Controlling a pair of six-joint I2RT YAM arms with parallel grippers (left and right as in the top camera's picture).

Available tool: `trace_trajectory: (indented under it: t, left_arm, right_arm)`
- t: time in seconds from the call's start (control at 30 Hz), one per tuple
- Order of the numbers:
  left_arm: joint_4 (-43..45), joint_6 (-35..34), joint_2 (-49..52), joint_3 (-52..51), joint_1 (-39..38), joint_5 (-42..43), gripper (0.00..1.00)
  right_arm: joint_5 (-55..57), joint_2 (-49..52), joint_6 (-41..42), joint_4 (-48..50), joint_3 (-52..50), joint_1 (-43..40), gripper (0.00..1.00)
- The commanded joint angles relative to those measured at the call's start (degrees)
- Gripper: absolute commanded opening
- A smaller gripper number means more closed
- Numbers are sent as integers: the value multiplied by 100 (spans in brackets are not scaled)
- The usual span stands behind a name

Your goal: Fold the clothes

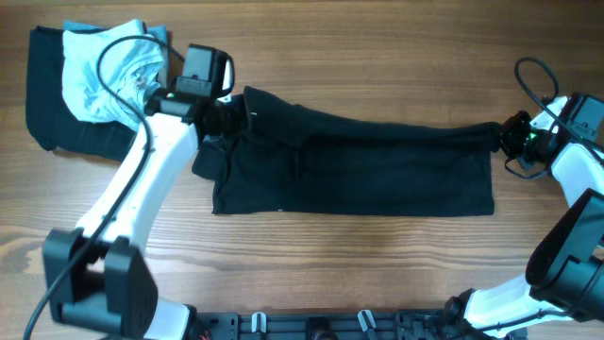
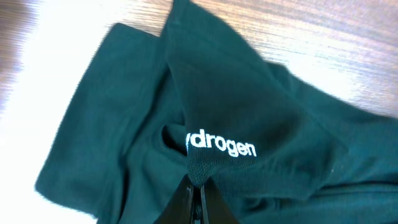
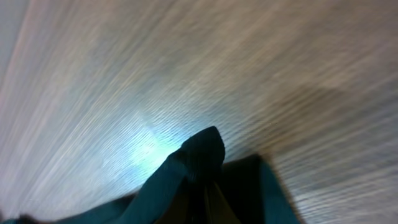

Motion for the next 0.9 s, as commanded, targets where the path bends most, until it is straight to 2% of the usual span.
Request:
trace_trajectory:
  t: [0.0,0.2,0.4,0.57,0.67,0.7,0.73,0.77,0.8,0.87]
  left_arm:
    - [-234,199,-531,24,92,-138,4]
    - [-715,201,-619,22,92,-214,4]
    - [-1196,199,-619,22,90,-636,4]
    - [-1486,201,-619,20,90,-634,4]
    - [-1504,201,-619,15,90,-636,10]
    - [-1510,201,-619,15,90,-636,12]
    - [-1526,201,-619,15,90,-636,13]
    - [-1554,201,-619,15,90,-636,17]
    - [-1593,201,-619,15,90,-636,26]
    - [-1668,203,-619,15,90,-636,35]
  right_arm:
    - [-977,-269,-916,-160,31,-13,4]
    - [-393,-317,-767,-1069,28,-13,4]
    - [-181,-319,-1141,-1775,28,-13,4]
    - [37,-319,-1152,-2186,28,-13,4]
    - [107,-319,-1108,-2330,28,-13,5]
    - [120,-317,-1054,-2371,28,-13,8]
    - [144,-317,-994,-2402,28,-13,15]
    - [144,-319,-957,-2465,28,-17,41]
    - [144,-317,-905,-2522,28,-20,56]
    - [164,-319,-833,-2618,28,-20,63]
